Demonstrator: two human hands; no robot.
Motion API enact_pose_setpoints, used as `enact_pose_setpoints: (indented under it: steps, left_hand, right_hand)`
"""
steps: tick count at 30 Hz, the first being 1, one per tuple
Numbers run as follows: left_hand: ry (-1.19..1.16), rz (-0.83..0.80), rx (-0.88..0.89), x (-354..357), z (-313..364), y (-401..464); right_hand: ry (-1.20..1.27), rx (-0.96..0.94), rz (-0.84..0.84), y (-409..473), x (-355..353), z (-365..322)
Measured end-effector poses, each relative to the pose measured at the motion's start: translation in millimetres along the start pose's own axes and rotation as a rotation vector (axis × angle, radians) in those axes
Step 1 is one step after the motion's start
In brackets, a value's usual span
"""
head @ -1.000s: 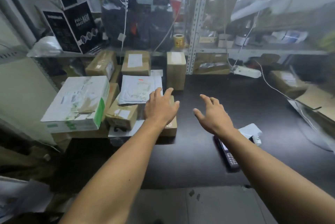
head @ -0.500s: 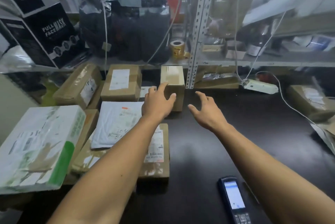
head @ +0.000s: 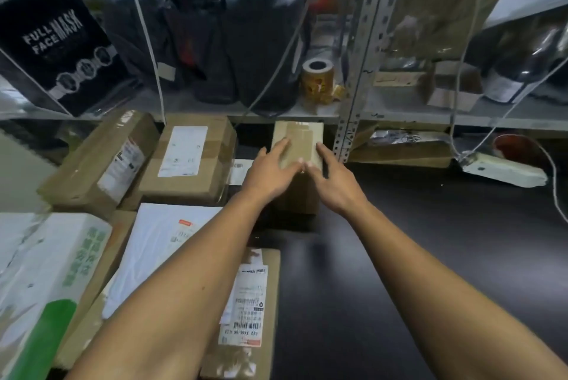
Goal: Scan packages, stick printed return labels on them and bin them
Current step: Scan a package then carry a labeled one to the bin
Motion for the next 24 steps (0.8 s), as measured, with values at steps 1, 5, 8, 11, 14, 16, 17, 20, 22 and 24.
enact_pose_setpoints:
  steps: [1, 5, 8, 11, 14, 16, 17, 20, 22, 24]
  left_hand:
    - [-0.035, -0.023, 0.006, 6, -1, 3]
    - [-0.088, -0.052, 0.026, 13, -6, -3]
    - [-0.095, -0.081, 0.051, 14, -9, -22]
    - [-0.075, -0.12, 0.08, 18, -8, -49]
    - [-0.102, -0.122, 0.116, 22, 1, -88]
    - [-0.099, -0.104, 0.179, 27, 12, -118]
    - [-0.071, -0.08, 0.223, 29, 18, -133]
    - [0.015, 0.009, 0.35, 32, 32, -181]
    - [0.067, 0.046, 0.404, 33, 37, -212]
    - [0.127, 0.042, 0.433, 36, 39, -241]
  right_hand:
    - [0.033, 0.011, -0.004, 2, 2, 4]
    - [0.123, 0.018, 0.032, -9, 6, 14]
    - [0.116, 0.007, 0.039, -31, 12, 18]
    - [0.134, 0.013, 0.053, -60, 15, 21]
    - [0.145, 0.035, 0.082, -99, 11, 26]
    - [0.132, 0.045, 0.104, -129, 8, 32]
    - [0.121, 0.05, 0.119, -145, 5, 35]
    - [0.136, 0.05, 0.176, -190, -4, 42]
    - [0.158, 0.026, 0.237, -221, -10, 42]
    - [0.143, -0.007, 0.322, -250, -18, 38]
Point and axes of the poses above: each hand's wrist, its own y-axis towards the middle knuckle, its own x-axis out of the palm, z = x × y, the point moved 8 cm from there along y, towards the middle knuckle, and after that the axes turned 14 degrees about y, right-handed, at the moved point
